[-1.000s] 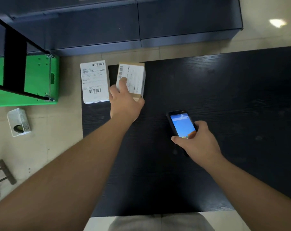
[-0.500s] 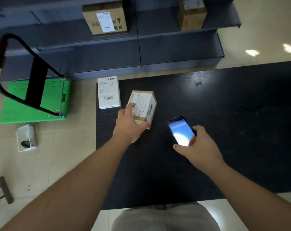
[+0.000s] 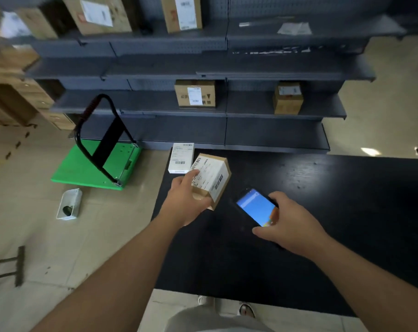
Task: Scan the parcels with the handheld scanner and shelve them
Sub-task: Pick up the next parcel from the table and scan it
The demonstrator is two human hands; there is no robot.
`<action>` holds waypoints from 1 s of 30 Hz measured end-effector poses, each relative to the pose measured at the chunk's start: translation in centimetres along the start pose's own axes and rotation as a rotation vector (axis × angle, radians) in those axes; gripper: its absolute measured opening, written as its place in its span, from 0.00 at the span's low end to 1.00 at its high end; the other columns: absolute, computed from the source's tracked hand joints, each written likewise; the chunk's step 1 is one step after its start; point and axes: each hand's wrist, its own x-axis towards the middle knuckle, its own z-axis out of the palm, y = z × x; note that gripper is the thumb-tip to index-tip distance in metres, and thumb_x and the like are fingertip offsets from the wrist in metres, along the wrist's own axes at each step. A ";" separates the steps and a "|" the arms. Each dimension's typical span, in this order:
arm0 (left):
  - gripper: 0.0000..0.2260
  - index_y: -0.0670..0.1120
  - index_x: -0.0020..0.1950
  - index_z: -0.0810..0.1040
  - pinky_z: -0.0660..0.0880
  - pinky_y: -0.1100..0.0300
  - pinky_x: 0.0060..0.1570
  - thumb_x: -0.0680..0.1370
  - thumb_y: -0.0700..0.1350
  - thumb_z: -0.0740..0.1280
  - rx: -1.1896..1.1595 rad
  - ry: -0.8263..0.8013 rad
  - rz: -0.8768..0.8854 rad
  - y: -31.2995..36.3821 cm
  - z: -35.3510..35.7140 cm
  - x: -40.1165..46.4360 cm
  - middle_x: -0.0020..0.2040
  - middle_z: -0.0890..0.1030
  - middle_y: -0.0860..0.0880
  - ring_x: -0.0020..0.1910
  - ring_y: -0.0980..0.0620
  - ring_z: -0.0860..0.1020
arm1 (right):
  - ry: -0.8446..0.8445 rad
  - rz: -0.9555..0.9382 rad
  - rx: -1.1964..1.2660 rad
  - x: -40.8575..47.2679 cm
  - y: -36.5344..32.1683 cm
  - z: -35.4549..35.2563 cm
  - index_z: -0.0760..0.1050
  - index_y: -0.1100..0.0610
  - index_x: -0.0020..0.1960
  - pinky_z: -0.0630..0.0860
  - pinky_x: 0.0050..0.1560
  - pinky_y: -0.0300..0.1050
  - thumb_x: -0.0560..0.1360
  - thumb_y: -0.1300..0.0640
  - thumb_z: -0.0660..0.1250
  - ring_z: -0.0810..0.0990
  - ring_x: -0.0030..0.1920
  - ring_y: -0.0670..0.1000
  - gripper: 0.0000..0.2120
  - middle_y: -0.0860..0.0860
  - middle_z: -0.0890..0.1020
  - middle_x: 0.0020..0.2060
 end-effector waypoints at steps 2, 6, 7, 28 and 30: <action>0.40 0.59 0.82 0.60 0.73 0.57 0.58 0.75 0.53 0.76 0.015 0.035 0.015 0.4 -0.5 -1.4 0.77 0.63 0.49 0.71 0.47 0.71 | -0.014 -0.033 -0.040 -1.2 -0.1 -0.9 0.64 0.45 0.72 0.82 0.46 0.48 0.66 0.38 0.79 0.80 0.46 0.46 0.40 0.43 0.77 0.49; 0.39 0.61 0.82 0.60 0.69 0.58 0.58 0.74 0.54 0.75 0.048 0.056 0.036 0.5 -1.4 -3.6 0.78 0.63 0.51 0.73 0.48 0.69 | -0.009 -0.095 -0.102 -3.3 -0.1 -1.9 0.63 0.44 0.73 0.82 0.49 0.48 0.65 0.37 0.78 0.80 0.46 0.44 0.42 0.42 0.78 0.48; 0.39 0.61 0.82 0.60 0.68 0.58 0.58 0.74 0.54 0.74 0.046 0.058 0.041 0.5 -1.7 -3.9 0.78 0.63 0.51 0.72 0.49 0.69 | -0.006 -0.106 -0.112 -3.8 -0.2 -2.1 0.63 0.44 0.74 0.81 0.48 0.47 0.65 0.37 0.78 0.80 0.46 0.43 0.43 0.42 0.78 0.47; 0.39 0.63 0.82 0.60 0.74 0.61 0.41 0.74 0.53 0.74 -0.024 0.028 0.085 -2.1 -5.1 -5.3 0.74 0.63 0.52 0.57 0.47 0.77 | 0.074 -0.144 -0.248 -6.2 -4.3 -0.3 0.62 0.44 0.74 0.78 0.41 0.43 0.65 0.35 0.77 0.79 0.46 0.44 0.43 0.41 0.76 0.48; 0.38 0.63 0.82 0.60 0.75 0.60 0.45 0.75 0.53 0.74 -0.028 0.032 0.089 -2.3 -5.2 -5.3 0.75 0.63 0.52 0.59 0.48 0.75 | 0.084 -0.137 -0.257 -6.3 -4.5 0.0 0.62 0.44 0.74 0.78 0.41 0.43 0.66 0.36 0.77 0.79 0.47 0.45 0.43 0.41 0.76 0.49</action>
